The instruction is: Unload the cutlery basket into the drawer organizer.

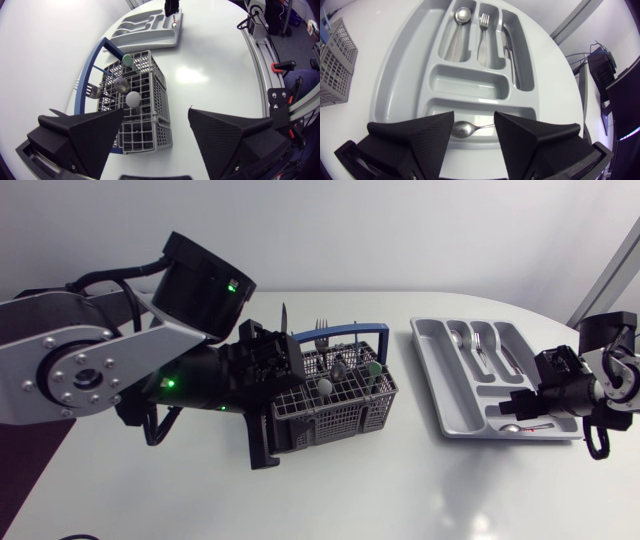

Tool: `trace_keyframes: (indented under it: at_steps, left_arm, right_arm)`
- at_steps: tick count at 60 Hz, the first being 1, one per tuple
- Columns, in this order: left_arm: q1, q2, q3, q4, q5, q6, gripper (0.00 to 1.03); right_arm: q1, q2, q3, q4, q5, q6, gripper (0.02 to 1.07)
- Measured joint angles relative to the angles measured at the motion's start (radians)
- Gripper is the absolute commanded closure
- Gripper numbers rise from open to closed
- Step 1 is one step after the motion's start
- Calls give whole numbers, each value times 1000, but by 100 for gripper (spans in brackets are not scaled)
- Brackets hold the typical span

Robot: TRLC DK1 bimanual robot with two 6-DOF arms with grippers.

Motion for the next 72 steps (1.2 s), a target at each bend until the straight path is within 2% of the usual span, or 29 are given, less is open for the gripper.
trace_keyframes:
  at_steps: [16, 25, 31, 43, 59, 64, 72]
  left_arm:
    - [9, -11, -2, -18, 0, -46, 14]
    - [24, -18, -27, -18, 0, -93, 14]
    - [32, -18, -40, -28, 0, -129, 14]
    - [40, -18, -56, -29, 0, -178, 14]
    - [42, 4, -64, -28, 0, -210, 14]
    - [42, 11, -67, -28, 0, -217, 14]
    - [43, 13, -68, -28, 0, -224, 14]
  right_arm:
    - [185, -264, 80, -259, -222, 85, 40]
    - [346, -340, 141, -332, -335, 156, 40]
    - [450, -357, 169, -339, -402, 190, 40]
    - [603, -327, 194, -321, -449, 229, 40]
    - [713, -179, 218, -275, -493, 241, 41]
    - [736, -139, 235, -265, -494, 241, 48]
    - [763, -91, 258, -237, -494, 241, 48]
